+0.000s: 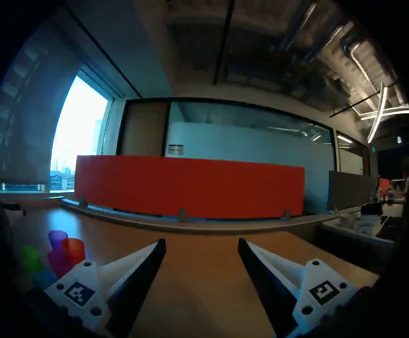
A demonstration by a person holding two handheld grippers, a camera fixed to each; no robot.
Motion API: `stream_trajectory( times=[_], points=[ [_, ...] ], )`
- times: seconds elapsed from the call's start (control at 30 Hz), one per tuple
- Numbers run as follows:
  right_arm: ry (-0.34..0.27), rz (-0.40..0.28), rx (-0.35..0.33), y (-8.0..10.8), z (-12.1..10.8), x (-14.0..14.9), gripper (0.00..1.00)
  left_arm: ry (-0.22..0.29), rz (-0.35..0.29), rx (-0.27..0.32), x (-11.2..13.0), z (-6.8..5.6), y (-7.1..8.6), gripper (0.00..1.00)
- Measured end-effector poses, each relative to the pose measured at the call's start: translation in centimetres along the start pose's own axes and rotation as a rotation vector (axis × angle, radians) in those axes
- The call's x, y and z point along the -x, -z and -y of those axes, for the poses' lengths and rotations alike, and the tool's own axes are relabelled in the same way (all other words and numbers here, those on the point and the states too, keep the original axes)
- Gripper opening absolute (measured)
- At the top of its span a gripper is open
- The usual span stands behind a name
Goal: Pour water
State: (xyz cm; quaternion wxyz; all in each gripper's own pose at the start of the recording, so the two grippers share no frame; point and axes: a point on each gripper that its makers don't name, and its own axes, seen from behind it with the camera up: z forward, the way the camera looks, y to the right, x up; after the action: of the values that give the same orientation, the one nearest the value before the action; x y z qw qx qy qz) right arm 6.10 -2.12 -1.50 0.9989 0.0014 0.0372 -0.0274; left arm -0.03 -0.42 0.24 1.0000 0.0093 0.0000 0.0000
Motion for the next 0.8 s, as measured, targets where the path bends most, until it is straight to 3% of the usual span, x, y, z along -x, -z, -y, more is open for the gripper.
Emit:
stream_trajectory(
  times=[0.2,0.5,0.8],
  points=[
    [-0.035,-0.008,-0.012,-0.4,0.5,1.3,0.99,0.0,0.0,0.0,0.0,0.0,0.0,0.86],
    [-0.015,0.024,0.012,-0.8,-0.7,3.6,0.99,0.0,0.0,0.0,0.0,0.1,0.0,0.87],
    [-0.049,0.065,0.02,-1.1,-1.2,5.6,0.99,0.0,0.0,0.0,0.0,0.1,0.0,0.86]
  ],
)
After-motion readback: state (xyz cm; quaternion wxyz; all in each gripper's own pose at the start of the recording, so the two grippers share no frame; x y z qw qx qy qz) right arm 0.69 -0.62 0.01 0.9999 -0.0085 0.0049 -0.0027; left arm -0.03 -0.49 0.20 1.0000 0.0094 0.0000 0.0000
